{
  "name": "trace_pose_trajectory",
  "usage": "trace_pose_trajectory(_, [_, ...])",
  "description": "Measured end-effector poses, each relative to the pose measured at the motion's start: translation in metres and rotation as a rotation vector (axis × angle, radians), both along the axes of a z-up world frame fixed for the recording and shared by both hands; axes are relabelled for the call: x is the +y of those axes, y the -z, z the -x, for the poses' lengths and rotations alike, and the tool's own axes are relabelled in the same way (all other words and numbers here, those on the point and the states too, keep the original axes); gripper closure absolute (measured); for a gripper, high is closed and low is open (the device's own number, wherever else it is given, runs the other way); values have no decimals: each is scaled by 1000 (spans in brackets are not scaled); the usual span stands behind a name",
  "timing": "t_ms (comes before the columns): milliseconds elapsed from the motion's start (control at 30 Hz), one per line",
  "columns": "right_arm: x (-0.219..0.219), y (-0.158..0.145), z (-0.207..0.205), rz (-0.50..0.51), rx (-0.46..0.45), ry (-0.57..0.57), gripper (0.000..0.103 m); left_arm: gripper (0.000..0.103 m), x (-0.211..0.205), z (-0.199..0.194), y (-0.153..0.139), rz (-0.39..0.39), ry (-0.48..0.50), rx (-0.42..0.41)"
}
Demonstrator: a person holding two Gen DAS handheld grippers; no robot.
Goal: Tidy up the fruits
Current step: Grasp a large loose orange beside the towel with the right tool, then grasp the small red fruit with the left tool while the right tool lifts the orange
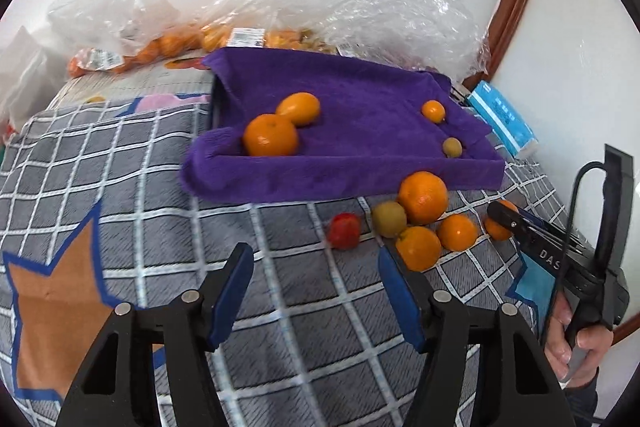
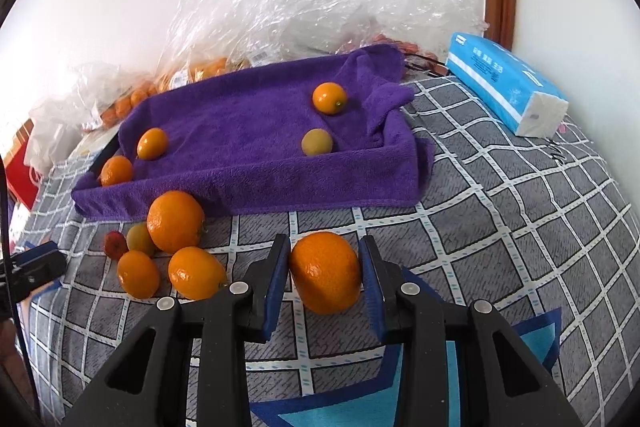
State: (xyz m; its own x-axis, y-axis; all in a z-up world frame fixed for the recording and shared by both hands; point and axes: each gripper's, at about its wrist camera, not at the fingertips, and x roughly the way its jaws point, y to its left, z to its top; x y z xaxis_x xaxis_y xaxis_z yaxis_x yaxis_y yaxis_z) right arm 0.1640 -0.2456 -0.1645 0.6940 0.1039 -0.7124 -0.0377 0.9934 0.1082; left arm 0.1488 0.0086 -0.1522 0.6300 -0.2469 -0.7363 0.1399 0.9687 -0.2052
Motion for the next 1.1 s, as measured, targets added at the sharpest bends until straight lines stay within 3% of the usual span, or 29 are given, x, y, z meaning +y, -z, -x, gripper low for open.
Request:
trace_pose_trajectory(200, [-3,1,0,-19,0,5,68,62,-5,-19,9,31,-15,10])
trace_pose_trajectory(533, [-5,1,0,-40,3,6,68,63,-21,-28,19,11,40,8])
trace_pose_trajectory(700, [-6,1,0,-44,5,7,68,80,-25,-29,20,5,61,1])
trace_pose_trajectory(1100, [-6,3,0,-50,5,11,68,80,-14,-21,15,79,24,-42])
